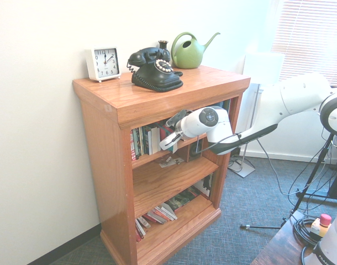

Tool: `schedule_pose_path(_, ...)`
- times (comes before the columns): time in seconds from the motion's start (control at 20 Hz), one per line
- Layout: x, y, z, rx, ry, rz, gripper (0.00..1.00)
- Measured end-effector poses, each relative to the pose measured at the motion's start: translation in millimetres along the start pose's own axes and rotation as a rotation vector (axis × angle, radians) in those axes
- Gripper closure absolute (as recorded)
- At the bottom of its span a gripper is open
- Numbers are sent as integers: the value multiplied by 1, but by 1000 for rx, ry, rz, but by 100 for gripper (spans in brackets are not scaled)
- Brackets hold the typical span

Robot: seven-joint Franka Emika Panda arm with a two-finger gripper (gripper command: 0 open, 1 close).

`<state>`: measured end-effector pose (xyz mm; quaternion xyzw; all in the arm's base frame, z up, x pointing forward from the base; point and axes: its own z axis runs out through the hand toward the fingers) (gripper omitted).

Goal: Organize the shelf

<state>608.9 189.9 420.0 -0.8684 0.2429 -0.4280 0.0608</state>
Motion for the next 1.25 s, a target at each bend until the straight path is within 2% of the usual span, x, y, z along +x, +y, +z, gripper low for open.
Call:
schedule_pose_path(0.7, 1, -5, -14, 17, 2, -8, 0)
schedule_pose_path(1.25, -49, 53, -69, 14, -55, 4, 0)
